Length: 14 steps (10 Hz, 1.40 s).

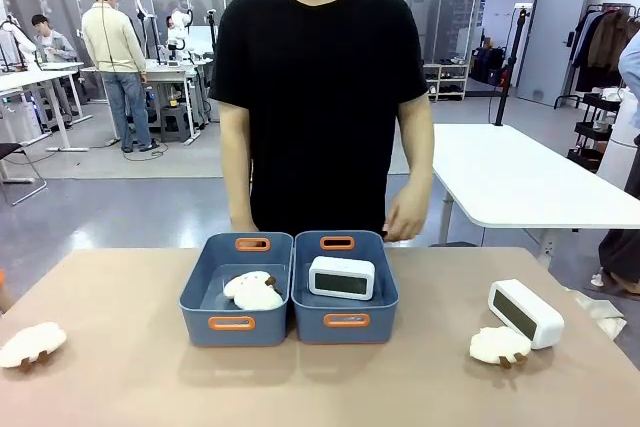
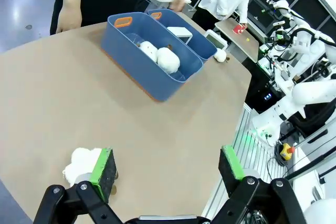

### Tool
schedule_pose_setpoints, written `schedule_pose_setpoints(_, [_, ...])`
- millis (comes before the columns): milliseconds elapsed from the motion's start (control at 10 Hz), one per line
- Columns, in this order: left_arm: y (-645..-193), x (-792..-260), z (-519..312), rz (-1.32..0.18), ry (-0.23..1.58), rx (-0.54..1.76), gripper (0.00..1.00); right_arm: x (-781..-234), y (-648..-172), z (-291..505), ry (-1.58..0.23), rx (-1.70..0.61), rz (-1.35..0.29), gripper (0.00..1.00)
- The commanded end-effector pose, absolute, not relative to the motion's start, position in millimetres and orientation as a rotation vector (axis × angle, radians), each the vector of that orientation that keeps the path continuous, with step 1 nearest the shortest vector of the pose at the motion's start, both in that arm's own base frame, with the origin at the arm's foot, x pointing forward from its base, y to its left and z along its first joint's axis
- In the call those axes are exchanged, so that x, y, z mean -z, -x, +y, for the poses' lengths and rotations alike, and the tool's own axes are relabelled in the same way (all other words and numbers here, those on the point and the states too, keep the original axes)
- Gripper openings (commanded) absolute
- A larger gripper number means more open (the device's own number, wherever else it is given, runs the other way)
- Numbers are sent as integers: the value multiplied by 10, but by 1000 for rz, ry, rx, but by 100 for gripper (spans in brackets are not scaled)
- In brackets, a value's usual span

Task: Sort the digital clocks into the basket.
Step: Pick up the Digital clock from the table and place it into the empty Plastic storage basket.

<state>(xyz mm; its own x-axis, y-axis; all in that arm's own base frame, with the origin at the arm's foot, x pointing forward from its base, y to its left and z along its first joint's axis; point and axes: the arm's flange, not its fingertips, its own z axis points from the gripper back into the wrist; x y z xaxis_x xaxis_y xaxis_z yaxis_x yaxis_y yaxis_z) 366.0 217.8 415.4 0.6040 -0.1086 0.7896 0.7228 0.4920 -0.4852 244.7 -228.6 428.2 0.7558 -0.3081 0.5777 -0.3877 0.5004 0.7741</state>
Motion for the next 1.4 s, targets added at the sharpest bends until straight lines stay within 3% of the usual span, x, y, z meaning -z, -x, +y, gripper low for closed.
schedule_pose_setpoints(0, [-3650,-4198,2161,-775,923,573,100,-4281,-2451,-2285,-1076,-71,-772,100])
schedule_pose_setpoints(1100, [-3650,-4198,2161,-775,923,573,100,-4282,-2447,-2286,-1073,-54,-750,100])
schedule_pose_setpoints(1300, [-3650,-4198,2161,-775,923,573,100,-4431,-2648,-2031,-884,-154,-681,100])
